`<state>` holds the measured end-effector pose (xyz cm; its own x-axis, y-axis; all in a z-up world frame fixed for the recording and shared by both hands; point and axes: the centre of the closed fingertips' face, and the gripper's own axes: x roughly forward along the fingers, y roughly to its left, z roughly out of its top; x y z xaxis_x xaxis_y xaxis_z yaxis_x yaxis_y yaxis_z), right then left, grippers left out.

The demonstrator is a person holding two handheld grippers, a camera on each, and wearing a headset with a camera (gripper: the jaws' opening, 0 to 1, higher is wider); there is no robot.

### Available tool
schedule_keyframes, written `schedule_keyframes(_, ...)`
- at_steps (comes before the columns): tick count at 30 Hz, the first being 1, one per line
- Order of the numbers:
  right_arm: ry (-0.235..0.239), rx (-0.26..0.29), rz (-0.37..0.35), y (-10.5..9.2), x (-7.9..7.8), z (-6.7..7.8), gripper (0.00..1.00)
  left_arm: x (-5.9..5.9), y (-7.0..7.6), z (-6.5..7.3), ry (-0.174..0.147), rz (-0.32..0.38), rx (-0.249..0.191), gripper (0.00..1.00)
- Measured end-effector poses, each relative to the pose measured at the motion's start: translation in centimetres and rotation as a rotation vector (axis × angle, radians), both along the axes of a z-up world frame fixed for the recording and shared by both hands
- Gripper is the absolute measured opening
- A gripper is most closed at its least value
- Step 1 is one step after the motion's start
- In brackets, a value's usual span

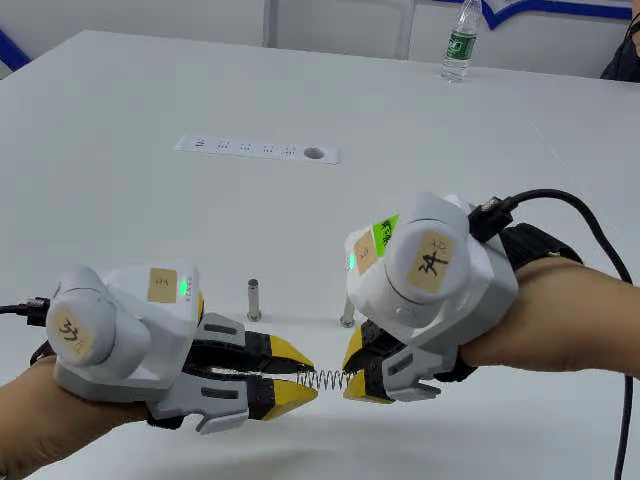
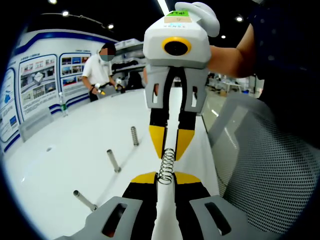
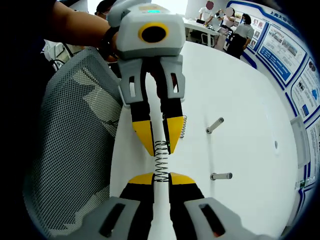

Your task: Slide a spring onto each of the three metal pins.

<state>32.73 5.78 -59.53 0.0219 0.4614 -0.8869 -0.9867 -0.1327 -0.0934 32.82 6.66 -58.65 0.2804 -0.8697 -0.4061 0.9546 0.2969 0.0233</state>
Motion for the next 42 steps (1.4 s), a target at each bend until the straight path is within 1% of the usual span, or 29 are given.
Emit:
schedule_keyframes(2, 0.001, 0.004, 0.002, 0.0, 0.0, 0.1, 0.12, -0.1, 0.0, 0.0, 0.000, -0.007, 0.004, 0.12)
schedule_keyframes(4, 0.004, 0.007, 0.000, -0.1, 0.0, 0.1, 0.12, -0.1, -0.1, 0.0, 0.004, -0.009, -0.002, 0.11)
schedule_keyframes(6, 0.011, 0.012, -0.007, -0.1, 0.0, 0.2, 0.12, -0.1, -0.1, 0.1, -0.003, -0.016, -0.006, 0.11)
schedule_keyframes(7, 0.017, 0.018, -0.012, -0.1, 0.0, 0.2, 0.12, -0.2, -0.1, 0.1, 0.003, -0.017, -0.008, 0.11)
schedule_keyframes(11, 0.035, 0.030, -0.029, -0.3, 0.1, 0.0, 0.13, -0.2, -0.3, 0.2, 0.003, -0.021, -0.015, 0.10)
schedule_keyframes(14, 0.049, 0.028, -0.039, -0.4, 0.1, -0.5, 0.17, -0.3, -0.4, 0.5, 0.001, -0.023, -0.022, 0.10)
schedule_keyframes(20, 0.056, 0.033, -0.046, -0.5, 0.0, -0.9, 0.16, -0.6, -0.6, 1.0, 0.004, -0.032, -0.043, 0.10)
schedule_keyframes(22, 0.058, 0.040, -0.047, -0.5, 0.0, -0.8, 0.15, -0.6, -0.6, 1.0, 0.001, -0.032, -0.041, 0.10)
schedule_keyframes(23, 0.056, 0.049, -0.044, -0.4, 0.0, -0.7, 0.13, -0.6, -0.6, 1.0, 0.002, -0.031, -0.041, 0.10)
schedule_keyframes(26, 0.059, 0.060, -0.054, -0.4, 0.1, -0.2, 0.13, -0.5, -0.6, 1.1, 0.001, -0.027, -0.044, 0.10)
schedule_keyframes(29, 0.060, 0.084, -0.062, -0.2, 0.2, 0.9, 0.13, -0.3, -0.6, 1.0, 0.001, -0.023, -0.041, 0.10)
schedule_keyframes(33, 0.046, 0.110, -0.057, 0.4, 0.1, 2.3, 0.13, -0.1, -0.6, 1.1, 0.003, -0.016, -0.048, 0.10)
schedule_keyframes(38, 0.036, 0.121, -0.039, 1.2, 0.0, 3.3, 0.12, 0.1, -0.8, 1.0, 0.002, -0.013, -0.048, 0.10)
schedule_keyframes(42, 0.032, 0.108, -0.025, 1.7, -0.2, 3.4, 0.12, 0.2, -0.8, 0.9, -0.001, -0.009, -0.045, 0.10)
